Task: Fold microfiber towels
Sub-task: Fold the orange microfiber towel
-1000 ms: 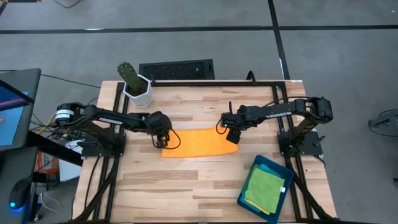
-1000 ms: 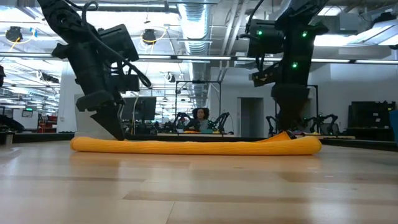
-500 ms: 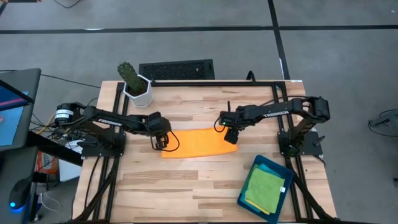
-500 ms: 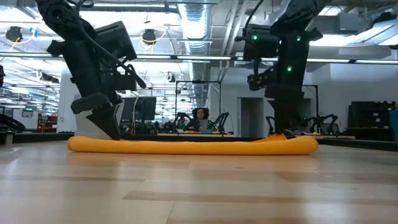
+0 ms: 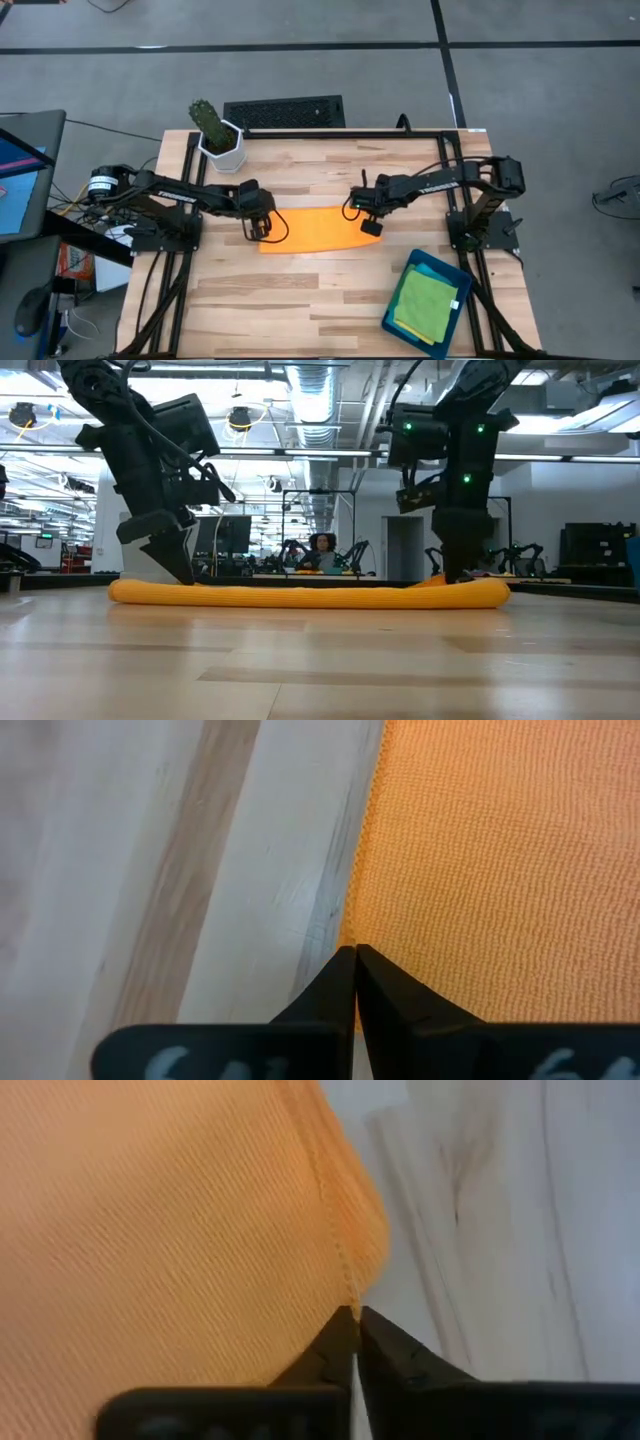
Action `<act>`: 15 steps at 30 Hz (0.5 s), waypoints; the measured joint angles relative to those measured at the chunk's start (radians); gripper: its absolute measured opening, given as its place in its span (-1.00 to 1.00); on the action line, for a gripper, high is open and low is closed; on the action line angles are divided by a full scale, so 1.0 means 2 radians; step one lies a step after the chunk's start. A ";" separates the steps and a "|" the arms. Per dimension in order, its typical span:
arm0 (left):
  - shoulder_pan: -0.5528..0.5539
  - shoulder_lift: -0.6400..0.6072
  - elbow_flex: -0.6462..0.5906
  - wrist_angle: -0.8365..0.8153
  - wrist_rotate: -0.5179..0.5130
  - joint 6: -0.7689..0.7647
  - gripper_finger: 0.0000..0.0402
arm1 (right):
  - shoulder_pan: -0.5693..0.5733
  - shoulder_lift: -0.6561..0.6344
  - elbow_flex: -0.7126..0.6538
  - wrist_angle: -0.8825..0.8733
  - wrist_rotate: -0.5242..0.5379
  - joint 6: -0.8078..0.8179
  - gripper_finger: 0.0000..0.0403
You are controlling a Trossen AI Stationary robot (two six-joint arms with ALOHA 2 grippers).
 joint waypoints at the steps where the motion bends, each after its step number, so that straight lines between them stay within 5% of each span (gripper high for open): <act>1: 0.000 0.000 0.000 0.000 -0.001 -0.001 -1.00 | 0.003 -0.001 0.000 0.003 0.001 -0.003 -0.88; 15: -0.028 0.000 0.055 -0.083 -0.028 -0.027 -1.00 | 0.016 -0.011 0.031 0.007 0.045 -0.007 -0.92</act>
